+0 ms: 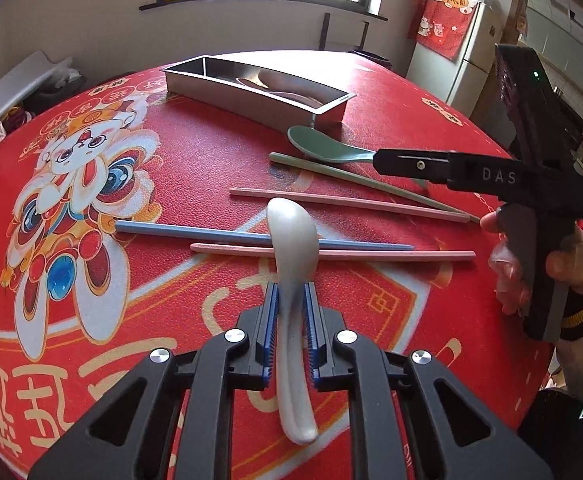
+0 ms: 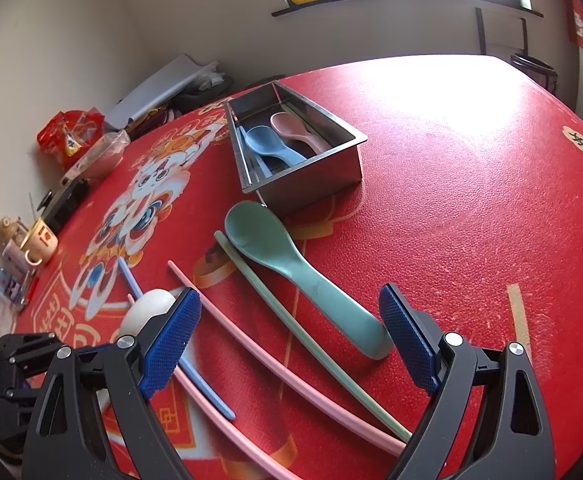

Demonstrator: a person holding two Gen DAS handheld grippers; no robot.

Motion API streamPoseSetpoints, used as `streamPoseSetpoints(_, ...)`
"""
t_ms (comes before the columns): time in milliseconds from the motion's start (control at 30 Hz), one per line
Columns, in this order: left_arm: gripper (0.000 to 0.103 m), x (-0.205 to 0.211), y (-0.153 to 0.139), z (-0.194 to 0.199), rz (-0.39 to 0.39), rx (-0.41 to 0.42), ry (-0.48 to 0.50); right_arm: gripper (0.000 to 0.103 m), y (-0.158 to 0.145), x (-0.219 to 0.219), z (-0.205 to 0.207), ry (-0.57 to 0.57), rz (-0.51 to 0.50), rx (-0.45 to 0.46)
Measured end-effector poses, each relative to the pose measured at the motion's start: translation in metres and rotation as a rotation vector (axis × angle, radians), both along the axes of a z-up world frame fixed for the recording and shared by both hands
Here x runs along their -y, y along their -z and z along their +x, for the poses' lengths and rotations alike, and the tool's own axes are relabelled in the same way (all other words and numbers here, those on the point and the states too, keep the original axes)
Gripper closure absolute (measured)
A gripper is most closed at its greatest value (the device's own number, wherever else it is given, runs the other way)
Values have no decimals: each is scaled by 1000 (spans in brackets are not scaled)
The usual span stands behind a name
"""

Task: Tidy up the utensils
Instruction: 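Move the left tool onto the white spoon and close on it, then lift the white spoon off the table with the left tool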

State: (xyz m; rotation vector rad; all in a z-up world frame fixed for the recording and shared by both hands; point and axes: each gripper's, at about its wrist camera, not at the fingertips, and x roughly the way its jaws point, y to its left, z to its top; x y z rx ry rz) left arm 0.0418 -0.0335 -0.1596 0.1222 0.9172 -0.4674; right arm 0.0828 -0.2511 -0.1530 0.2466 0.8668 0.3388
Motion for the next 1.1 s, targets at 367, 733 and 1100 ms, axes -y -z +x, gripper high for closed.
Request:
streamPoseSetpoints(367,88,5,8,-6,37,10,1,15,1,1,0,-7,16,-1)
streamPoseSetpoints(733,88,-26,6,4,9,9,-113,15,0,-2,-1,-39,15,5)
streamPoseSetpoints(1100,66,-40,6,33,-144,-73,-108,15,2,-5,0,-41,4,1)
